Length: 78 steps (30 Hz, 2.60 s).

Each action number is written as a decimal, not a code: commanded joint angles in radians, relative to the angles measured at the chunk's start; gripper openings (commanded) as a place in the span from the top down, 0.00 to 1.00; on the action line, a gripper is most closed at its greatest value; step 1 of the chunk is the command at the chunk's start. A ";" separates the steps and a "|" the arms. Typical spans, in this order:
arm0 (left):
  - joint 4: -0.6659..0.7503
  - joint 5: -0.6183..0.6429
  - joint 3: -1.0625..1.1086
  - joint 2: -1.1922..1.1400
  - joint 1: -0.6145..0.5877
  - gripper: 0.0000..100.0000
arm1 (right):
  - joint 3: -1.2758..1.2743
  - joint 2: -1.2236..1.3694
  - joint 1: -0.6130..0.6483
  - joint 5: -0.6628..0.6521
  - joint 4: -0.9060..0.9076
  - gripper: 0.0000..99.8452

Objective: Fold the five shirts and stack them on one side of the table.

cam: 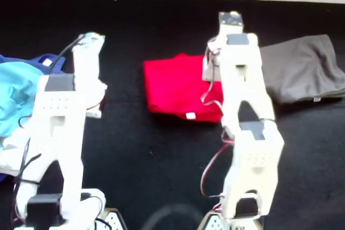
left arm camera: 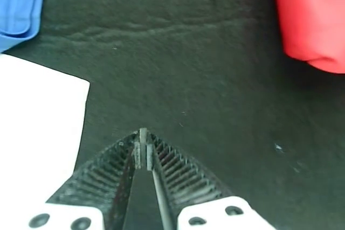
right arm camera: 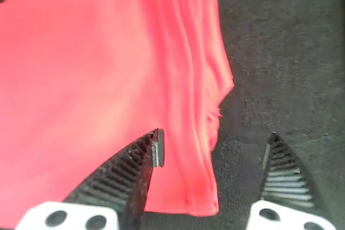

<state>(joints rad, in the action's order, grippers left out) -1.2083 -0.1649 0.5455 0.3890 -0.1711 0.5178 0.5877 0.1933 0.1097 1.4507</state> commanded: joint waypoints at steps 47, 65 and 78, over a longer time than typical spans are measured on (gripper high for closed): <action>0.126 -0.020 0.122 0.058 -0.031 0.99 | 1.190 0.501 -0.328 -0.396 0.312 0.99; 0.161 -0.017 0.122 0.058 -0.027 0.99 | 1.173 0.291 -0.532 -0.827 0.308 0.99; 0.153 -0.015 0.124 0.059 -0.030 0.99 | 0.748 0.265 -0.671 -0.879 -0.188 0.99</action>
<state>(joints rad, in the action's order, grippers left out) -1.0610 -0.1788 0.6743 0.4120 -0.1956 1.3571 0.9360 -0.4710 -0.7541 1.4078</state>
